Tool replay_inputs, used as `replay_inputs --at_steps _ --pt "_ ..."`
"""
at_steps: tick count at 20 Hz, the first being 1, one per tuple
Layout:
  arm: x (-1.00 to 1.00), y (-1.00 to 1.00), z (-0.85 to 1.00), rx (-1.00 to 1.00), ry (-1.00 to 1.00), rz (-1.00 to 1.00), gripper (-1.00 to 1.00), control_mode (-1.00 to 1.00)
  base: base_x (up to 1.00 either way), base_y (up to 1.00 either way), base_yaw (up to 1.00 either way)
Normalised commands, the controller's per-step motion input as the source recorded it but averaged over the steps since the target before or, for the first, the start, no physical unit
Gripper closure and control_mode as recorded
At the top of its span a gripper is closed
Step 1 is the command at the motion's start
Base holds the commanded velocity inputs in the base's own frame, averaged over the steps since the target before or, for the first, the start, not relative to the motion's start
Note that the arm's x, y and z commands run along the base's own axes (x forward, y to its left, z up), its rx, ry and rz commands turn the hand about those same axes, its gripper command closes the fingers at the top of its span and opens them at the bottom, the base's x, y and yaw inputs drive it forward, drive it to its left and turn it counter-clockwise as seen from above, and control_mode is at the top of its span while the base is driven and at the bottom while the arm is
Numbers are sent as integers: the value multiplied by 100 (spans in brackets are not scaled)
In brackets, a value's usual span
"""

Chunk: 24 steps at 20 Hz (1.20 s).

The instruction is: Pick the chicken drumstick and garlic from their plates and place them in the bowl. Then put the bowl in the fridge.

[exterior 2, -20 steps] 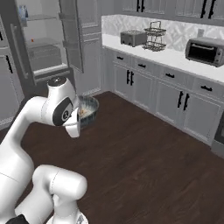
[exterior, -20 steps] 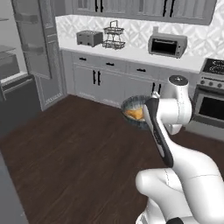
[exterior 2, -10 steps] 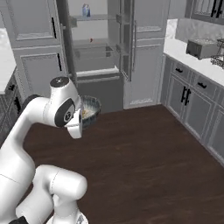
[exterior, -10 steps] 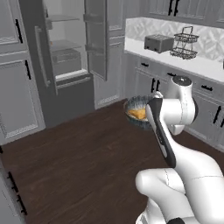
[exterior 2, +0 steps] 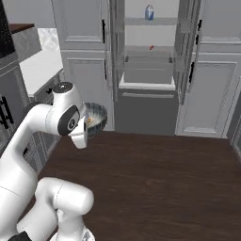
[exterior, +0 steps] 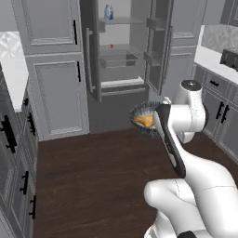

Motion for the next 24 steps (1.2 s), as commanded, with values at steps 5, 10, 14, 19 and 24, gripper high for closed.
replay_inputs --at_steps 5,10,14,19,24 --pt "0 0 0 0 0 0 100 100 58 -100 24" --pt "0 0 0 0 0 0 100 100 77 -61 -10" --pt "0 0 0 0 0 0 100 100 84 27 -16" --pt "0 0 0 0 0 0 100 100 98 12 -1" --pt "0 0 0 0 0 0 100 100 100 -1 5"
